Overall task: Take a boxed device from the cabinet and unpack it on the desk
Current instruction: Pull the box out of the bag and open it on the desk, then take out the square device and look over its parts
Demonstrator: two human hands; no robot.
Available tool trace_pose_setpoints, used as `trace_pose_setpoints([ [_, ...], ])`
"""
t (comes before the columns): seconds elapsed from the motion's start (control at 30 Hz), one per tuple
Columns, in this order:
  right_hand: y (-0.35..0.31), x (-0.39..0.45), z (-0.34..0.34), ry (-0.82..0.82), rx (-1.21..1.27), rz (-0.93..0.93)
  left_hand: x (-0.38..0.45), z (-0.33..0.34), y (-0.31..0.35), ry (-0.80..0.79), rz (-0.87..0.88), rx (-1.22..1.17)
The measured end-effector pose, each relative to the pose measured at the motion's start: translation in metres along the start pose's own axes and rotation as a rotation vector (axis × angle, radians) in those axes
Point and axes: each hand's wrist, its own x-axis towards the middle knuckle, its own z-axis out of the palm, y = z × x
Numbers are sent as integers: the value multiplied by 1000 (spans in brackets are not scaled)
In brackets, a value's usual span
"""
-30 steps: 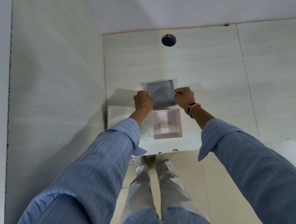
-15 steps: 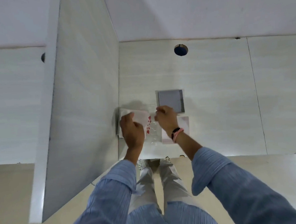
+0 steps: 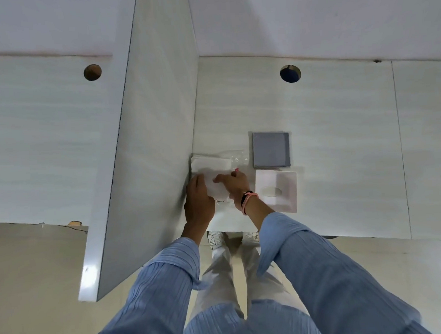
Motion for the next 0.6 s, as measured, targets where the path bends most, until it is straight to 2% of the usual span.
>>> trace_pose_setpoints([
  [0.13, -4, -1, 3, -52, 35, 9, -2, -2, 2, 39, -18, -56],
  [0.33, -17, -19, -7, -121, 30, -128, -12, -12, 7, 255, 97, -79],
  [0.4, -21, -30, -23, -159, 50, -176, -14, -15, 13, 273, 99, -134],
  [0.5, -24, -42, -57, -218, 112, -239, -19, -25, 35, 169, 9, -437],
  [0.6, -21, -56, -97, -249, 200, -284, -16, -29, 53, -146, -117, -925],
])
